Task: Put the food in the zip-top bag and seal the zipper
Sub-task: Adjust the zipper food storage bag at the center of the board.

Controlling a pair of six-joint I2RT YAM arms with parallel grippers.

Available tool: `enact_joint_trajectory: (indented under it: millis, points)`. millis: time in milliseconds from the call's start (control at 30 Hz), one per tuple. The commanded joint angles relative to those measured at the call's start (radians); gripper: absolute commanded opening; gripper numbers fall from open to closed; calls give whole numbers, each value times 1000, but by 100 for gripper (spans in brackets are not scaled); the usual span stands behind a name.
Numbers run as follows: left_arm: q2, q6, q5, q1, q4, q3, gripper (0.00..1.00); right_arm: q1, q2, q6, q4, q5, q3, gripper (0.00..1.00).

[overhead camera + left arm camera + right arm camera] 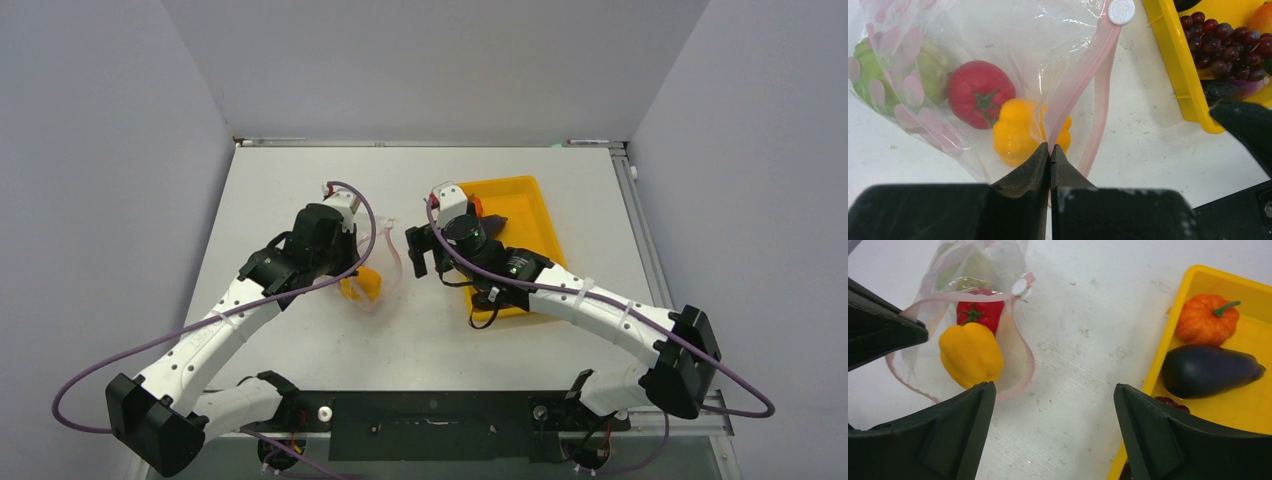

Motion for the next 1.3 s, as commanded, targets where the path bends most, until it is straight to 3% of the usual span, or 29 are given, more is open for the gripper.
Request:
enact_joint_trajectory:
  millis: [0, 267, 600, 933, 1267]
  points:
    - [-10, -4, 5, -2, 25, 27, 0, -44, -71, 11, -83, 121, -25, 91]
    - [-6, -4, 7, -4, 25, 26, 0, -169, -140, 59, -171, 154, -82, 91]
    - [-1, -6, 2, -4, 24, 26, 0, -189, -246, 132, -187, 73, -164, 88]
    - [-1, -6, -1, -4, 23, 27, 0, -178, -289, 307, 8, -178, -286, 81]
    - [-2, -6, 3, -4, 24, 27, 0, -60, -169, 425, 184, -200, -299, 77]
